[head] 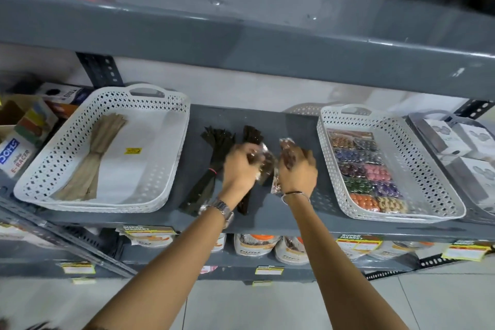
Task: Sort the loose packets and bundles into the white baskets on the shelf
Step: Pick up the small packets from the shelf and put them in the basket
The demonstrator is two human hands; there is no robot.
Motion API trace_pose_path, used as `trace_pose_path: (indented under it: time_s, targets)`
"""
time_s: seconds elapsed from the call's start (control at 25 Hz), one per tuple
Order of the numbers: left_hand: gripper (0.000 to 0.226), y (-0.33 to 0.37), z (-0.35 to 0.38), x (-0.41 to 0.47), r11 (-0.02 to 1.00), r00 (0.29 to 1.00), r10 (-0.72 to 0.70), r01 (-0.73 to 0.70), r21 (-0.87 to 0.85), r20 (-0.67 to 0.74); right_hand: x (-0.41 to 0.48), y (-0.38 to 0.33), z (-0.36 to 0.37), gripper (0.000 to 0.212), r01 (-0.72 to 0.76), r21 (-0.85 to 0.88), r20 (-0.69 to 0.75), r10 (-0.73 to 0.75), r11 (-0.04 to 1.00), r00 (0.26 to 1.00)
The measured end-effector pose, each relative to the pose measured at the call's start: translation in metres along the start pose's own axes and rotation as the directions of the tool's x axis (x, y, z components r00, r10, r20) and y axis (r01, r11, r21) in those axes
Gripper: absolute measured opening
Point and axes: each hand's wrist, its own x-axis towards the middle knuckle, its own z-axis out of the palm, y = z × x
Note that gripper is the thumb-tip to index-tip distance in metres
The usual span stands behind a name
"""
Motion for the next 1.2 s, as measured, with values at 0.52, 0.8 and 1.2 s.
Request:
trace_pose_path:
  time_s: [0.52, 0.8, 1.2]
  targets:
    - [0.049, -0.049, 0.011, -0.009, 0.711, 0.983, -0.103, -0.032, 0.703, 0.149, 0.0, 0.051, -0.011, 0.039, -0.155, -0.055, 0.279, 0.164, 0.986, 0.946]
    - [0.069, -0.043, 0.022, -0.018, 0.866, 0.969, -0.235, 0.171, 0.469, 0.08, 0.01, 0.049, -0.018, 0.044, -0.497, 0.062, 0.335, 0.451, 0.866, 0.828]
    - [0.047, -0.045, 0.012, 0.017, 0.727, 0.954, 0.003, -0.208, 0.655, 0.301, 0.005, 0.049, -0.02, 0.055, -0.383, -0.105, 0.365, 0.394, 0.918, 0.844]
